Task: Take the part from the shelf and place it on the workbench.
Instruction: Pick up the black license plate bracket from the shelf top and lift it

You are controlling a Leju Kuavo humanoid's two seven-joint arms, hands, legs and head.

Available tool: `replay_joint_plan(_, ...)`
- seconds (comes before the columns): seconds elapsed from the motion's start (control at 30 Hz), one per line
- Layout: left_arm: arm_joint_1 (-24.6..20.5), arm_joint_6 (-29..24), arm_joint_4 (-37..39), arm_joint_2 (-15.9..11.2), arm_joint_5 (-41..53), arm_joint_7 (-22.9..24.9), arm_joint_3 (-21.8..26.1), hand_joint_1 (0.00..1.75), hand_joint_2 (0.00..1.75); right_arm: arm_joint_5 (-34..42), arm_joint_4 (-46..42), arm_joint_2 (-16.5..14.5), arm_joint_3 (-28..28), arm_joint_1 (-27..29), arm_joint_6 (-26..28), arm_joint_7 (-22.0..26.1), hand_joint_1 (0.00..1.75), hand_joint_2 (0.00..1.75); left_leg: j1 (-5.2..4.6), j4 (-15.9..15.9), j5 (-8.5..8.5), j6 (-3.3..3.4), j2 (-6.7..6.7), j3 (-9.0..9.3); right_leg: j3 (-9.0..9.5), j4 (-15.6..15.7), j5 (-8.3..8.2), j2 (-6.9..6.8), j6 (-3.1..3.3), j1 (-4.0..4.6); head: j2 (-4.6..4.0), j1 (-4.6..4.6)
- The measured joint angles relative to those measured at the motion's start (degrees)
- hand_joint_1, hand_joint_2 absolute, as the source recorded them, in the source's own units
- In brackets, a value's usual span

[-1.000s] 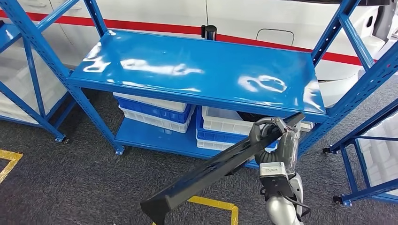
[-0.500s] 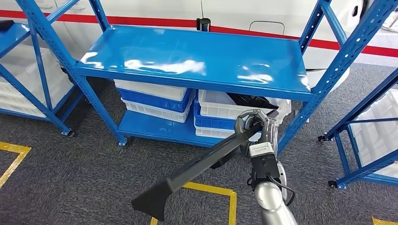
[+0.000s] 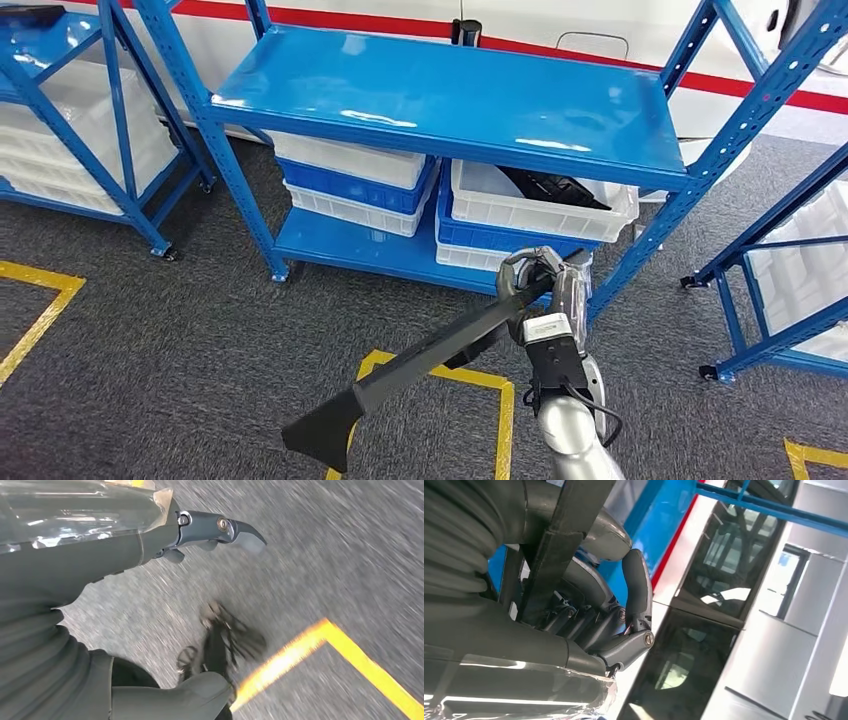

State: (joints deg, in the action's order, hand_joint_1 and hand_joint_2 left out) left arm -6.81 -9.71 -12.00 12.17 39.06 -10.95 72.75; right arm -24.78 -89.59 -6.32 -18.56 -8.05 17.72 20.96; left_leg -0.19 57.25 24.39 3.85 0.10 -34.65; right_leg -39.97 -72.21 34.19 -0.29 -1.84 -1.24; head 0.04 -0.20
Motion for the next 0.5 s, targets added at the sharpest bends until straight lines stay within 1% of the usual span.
replay_joint_plan(0.03, 0.08, 0.2, 0.0, -0.1, 0.48, 0.15, -0.03, 0.0, 1.75, -0.2, -0.23, 0.1, 0.04, 0.94, 0.6, -0.15, 1.75, 1.75, -0.25, 0.04, -0.75, 0.13, 0.01, -0.98, 0.43, -2.03, 0.44, 0.05, -0.22, 0.19, 0.0, 0.02)
replay_joint_plan(0.07, 0.14, 0.59, 0.01, -0.19, 1.03, 0.09, -0.09, 0.0, 1.75, -0.53, -0.61, 0.21, 0.11, 1.96, 1.21, -0.42, 1.75, 1.75, -0.48, 0.07, -1.47, 0.19, -0.01, -1.89, 1.83, -2.1, -0.08, 0.09, -0.49, 0.48, 0.0, 0.03)
replay_joint_plan(0.1, 0.17, 1.24, 0.01, -0.23, 1.64, -0.23, -0.24, 0.0, 1.75, -1.03, -1.23, 0.34, 0.23, 2.99, 1.76, -0.83, 1.75, 1.75, -0.7, 0.08, -2.17, 0.2, -0.03, -2.73, 4.21, -0.09, -1.11, 0.1, -0.62, 0.84, 0.0, 0.02)
replay_joint_plan(0.13, 0.17, 2.05, 0.01, -0.25, 2.24, -0.75, -0.52, 0.0, 1.75, -1.61, -2.07, 0.47, 0.42, 3.87, 2.19, -1.26, 1.75, 1.75, -0.83, 0.1, -2.82, 0.17, -0.03, -3.37, 7.43, 3.75, -1.88, 0.08, -0.4, 1.29, 0.0, 0.02)
replay_joint_plan(0.17, 0.15, 3.0, 0.01, -0.23, 2.85, -1.43, -0.89, 0.0, 1.75, -2.2, -3.12, 0.6, 0.68, 4.66, 2.49, -1.66, 1.75, 1.75, -0.99, 0.14, -3.47, 0.05, -0.02, -3.94, 11.19, 8.79, -2.14, 0.03, 0.07, 1.8, 0.0, 0.02)
replay_joint_plan(0.2, 0.12, 3.91, 0.01, -0.2, 3.4, -2.14, -1.31, 0.0, 1.75, -2.71, -4.24, 0.76, 1.0, 5.3, 2.7, -1.96, 1.75, 1.75, -1.12, 0.11, -4.17, -0.14, 0.05, -4.36, 14.03, 13.15, -2.0, -0.03, 0.64, 2.22, 0.01, -0.06)
replay_joint_plan(0.23, 0.1, 4.6, 0.01, -0.18, 3.78, -2.71, -1.7, 0.0, 1.75, -3.07, -5.22, 0.92, 1.31, 5.84, 2.8, -2.16, 1.75, 1.75, -1.17, 0.02, -4.87, -0.34, 0.19, -4.62, 15.86, 16.33, -1.73, -0.05, 1.17, 2.55, 0.01, -0.12)
replay_joint_plan(0.27, 0.09, 5.1, 0.01, -0.17, 4.02, -3.1, -2.03, 0.0, 1.75, -3.26, -6.02, 1.1, 1.6, 6.3, 2.85, -2.32, 1.75, 1.75, -1.2, -0.19, -5.57, -0.61, 0.34, -4.77, 16.51, 17.99, -1.71, -0.06, 1.56, 2.77, 0.01, -0.15)
replay_joint_plan(0.3, 0.12, 5.33, 0.01, -0.19, 4.14, -3.31, -2.31, 0.0, 1.75, -3.37, -6.58, 1.28, 1.83, 6.73, 2.88, -2.45, 1.75, 1.75, -1.24, -0.58, -6.34, -0.9, 0.45, -4.87, 16.02, 18.25, -2.23, -0.05, 1.86, 2.6, 0.01, -0.2)
replay_joint_plan(0.33, 0.11, 5.55, 0.01, -0.27, 4.22, -3.57, -2.53, 0.0, 1.75, -3.45, -6.95, 1.42, 2.02, 7.1, 2.89, -2.55, 1.75, 1.75, -1.19, -0.66, -6.33, -1.22, 0.41, -5.15, 15.68, 18.37, -2.99, -0.06, 2.14, 2.28, 0.01, -0.1)
replay_joint_plan(0.37, 0.1, 5.96, 0.02, -0.32, 4.43, -4.01, -2.77, 0.0, 1.75, -3.49, -7.25, 1.54, 2.2, 7.37, 2.89, -2.63, 1.75, 1.75, -1.08, 0.14, -4.96, -1.64, 0.24, -5.67, 15.1, 18.48, -3.81, -0.11, 2.54, 1.91, 0.01, -0.13)
replay_joint_plan(0.4, 0.05, 6.49, 0.02, -0.36, 4.78, -4.63, -3.1, 0.0, 1.75, -3.54, -7.45, 1.61, 2.36, 7.53, 2.89, -2.66, 1.75, 1.75, -0.89, 2.12, -2.45, -2.14, 0.03, -6.42, 14.51, 18.6, -4.69, -0.17, 2.9, 1.45, 0.0, -0.25)
replay_joint_plan(0.43, -0.08, 7.08, 0.02, -0.39, 5.24, -5.33, -3.52, 0.0, 1.75, -3.59, -7.59, 1.69, 2.48, 7.55, 2.9, -2.67, 1.75, 1.75, -0.49, 5.45, 1.0, -2.68, -0.15, -7.37, 13.88, 18.56, -5.45, -0.23, 3.13, 1.24, 0.0, -0.33)
replay_joint_plan(0.47, -0.3, 7.59, 0.02, -0.37, 5.74, -5.9, -4.0, 0.0, 1.75, -3.63, -7.7, 1.76, 2.59, 7.57, 2.92, -2.67, 1.75, 1.75, -0.05, 9.69, 4.16, -3.27, -0.23, -8.28, 13.03, 18.49, -6.19, -0.29, 3.26, 1.14, 0.0, -0.49)
replay_joint_plan(0.5, -0.6, 7.88, 0.02, -0.34, 6.15, -6.23, -4.49, 0.0, 1.75, -3.67, -7.78, 1.85, 2.68, 7.56, 2.97, -2.64, 1.75, 1.75, 0.42, 13.62, 5.96, -3.82, -0.24, -8.88, 12.29, 18.36, -6.88, -0.38, 3.17, 1.07, 0.0, -0.54)
